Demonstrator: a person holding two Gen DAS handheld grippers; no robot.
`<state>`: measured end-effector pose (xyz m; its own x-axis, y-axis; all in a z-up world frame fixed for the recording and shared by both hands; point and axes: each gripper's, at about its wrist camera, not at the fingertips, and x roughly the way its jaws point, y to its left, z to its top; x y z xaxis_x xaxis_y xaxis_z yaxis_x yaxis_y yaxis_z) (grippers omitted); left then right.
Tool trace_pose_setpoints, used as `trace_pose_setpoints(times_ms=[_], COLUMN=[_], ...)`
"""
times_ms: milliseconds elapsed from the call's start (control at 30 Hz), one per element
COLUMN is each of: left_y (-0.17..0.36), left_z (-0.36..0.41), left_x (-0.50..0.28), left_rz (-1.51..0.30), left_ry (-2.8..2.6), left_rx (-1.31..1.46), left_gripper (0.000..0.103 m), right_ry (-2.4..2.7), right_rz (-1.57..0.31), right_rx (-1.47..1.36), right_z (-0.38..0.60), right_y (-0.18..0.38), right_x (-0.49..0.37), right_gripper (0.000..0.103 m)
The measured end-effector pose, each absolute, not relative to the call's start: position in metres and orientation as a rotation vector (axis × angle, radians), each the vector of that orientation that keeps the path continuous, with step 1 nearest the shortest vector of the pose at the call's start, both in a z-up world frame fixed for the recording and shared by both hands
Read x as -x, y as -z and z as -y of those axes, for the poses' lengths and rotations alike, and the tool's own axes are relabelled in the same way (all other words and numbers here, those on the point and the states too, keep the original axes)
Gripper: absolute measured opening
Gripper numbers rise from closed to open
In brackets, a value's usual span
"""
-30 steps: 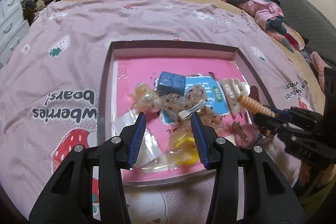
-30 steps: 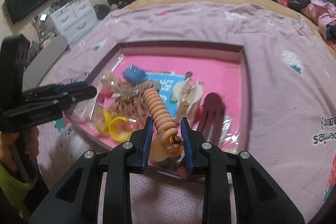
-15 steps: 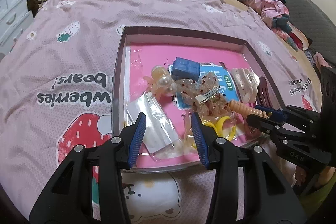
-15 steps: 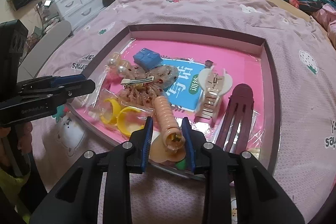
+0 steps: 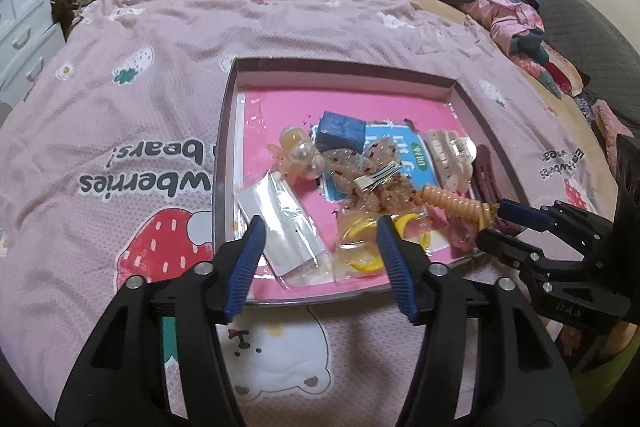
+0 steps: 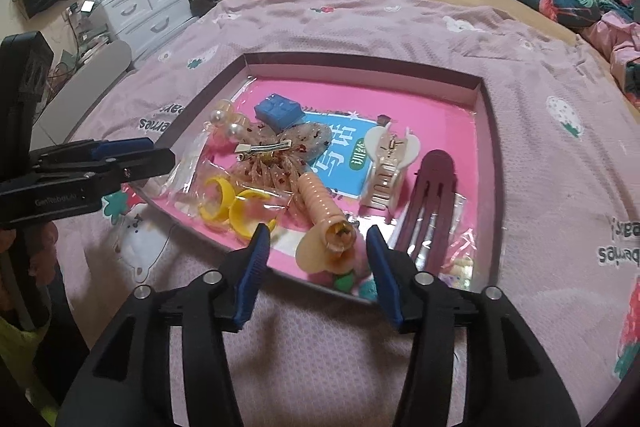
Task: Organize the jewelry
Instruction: 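Lift both tools out of the box away from the placed items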
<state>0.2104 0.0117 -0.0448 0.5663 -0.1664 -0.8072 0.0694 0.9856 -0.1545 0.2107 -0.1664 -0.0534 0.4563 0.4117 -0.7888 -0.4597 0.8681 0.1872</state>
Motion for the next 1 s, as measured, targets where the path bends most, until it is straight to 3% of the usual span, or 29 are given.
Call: trace_pose_setpoints(times_ms=[133, 300, 400, 1000], left_y=[0.029, 0.008, -0.005, -0.034], left_z=[-0.007, -0.004, -0.003, -0.001], left_x=[-0.200, -0.185, -0.173, -0.106], left_rz=[-0.927, -0.875, -0.842, -0.733], left_ry=[0.141, 0.135, 0.130, 0.112], left_rx=[0.105, 0.114, 0.118, 0.116], left_gripper=[0.064, 0.084, 0.093, 0.094], right_ry=[-0.514, -0.467, -0.444, -0.388], right_rz=[-0.917, -0.845, -0.808, -0.675], right_rx=[0.058, 0.047, 0.022, -0.006], right_z=[0.175, 0.188, 0.198, 0.221], right_y=[0.039, 0.016, 0.004, -0.040], right_x=[-0.197, -0.175, -0.164, -0.107], right_gripper=[0.066, 0.089, 0.094, 0.099])
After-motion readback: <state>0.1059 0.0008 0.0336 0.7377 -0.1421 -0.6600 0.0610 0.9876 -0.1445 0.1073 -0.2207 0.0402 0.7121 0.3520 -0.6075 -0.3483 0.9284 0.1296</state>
